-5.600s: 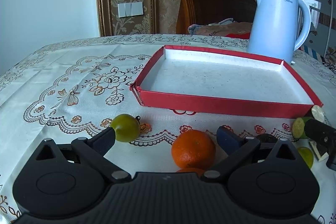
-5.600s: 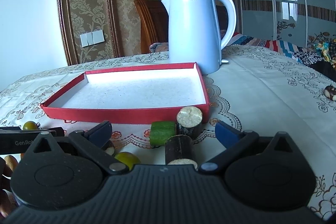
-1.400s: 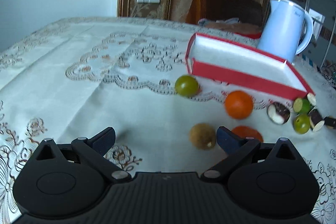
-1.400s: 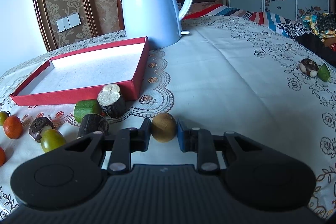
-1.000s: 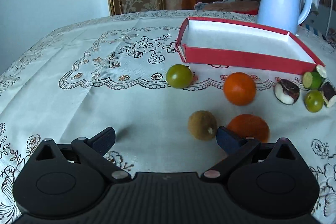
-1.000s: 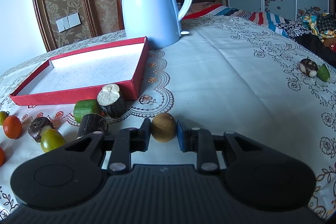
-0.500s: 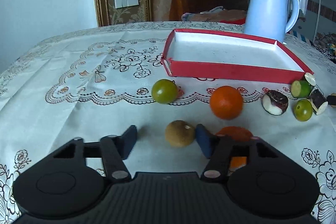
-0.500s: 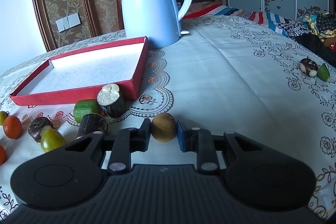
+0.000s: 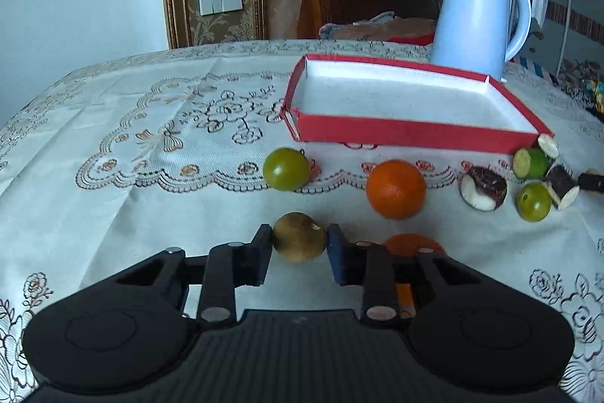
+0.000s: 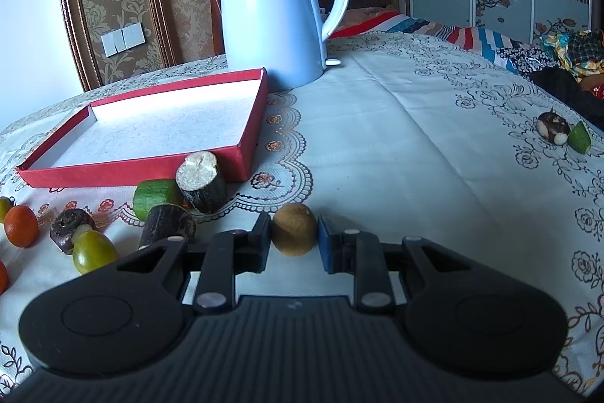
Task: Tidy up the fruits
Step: 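Carry both brown fruits into the red tray and open both tools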
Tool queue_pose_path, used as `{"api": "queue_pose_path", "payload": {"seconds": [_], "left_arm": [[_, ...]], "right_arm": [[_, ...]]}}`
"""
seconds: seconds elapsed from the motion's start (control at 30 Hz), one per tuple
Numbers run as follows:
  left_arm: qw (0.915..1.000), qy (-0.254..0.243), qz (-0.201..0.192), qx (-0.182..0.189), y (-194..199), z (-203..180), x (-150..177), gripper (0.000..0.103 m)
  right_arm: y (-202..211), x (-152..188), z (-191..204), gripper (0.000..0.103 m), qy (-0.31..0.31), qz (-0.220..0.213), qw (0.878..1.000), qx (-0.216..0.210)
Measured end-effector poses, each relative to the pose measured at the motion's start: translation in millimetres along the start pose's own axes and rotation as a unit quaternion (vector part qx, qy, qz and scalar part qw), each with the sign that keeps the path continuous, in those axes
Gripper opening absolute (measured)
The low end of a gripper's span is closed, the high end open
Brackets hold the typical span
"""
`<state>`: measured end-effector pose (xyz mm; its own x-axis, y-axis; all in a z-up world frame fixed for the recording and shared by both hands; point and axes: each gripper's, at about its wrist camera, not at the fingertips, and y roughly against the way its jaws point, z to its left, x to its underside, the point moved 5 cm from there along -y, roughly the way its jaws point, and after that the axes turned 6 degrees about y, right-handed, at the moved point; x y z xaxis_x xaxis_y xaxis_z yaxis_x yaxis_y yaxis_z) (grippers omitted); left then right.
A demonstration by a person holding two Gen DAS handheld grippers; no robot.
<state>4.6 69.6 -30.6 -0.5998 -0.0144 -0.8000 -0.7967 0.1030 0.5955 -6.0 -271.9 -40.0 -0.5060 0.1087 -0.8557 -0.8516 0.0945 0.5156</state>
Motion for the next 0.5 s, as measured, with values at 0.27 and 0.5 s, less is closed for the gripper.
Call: {"api": "queue_pose_path", "payload": {"seconds": [0.27,0.5], "left_arm": [[0.9995,-0.004,-0.030,0.004,11,-15,-28,0.031],[0.9993,-0.010,-0.035,0.012,-12,-38,-50,0.031]], "right_arm": [[4,-4,3,0.025,0.011,-0.007,1.000,-0.001],[11,-23,20,0.025,0.034,-0.026,0.999,-0.009]]}}
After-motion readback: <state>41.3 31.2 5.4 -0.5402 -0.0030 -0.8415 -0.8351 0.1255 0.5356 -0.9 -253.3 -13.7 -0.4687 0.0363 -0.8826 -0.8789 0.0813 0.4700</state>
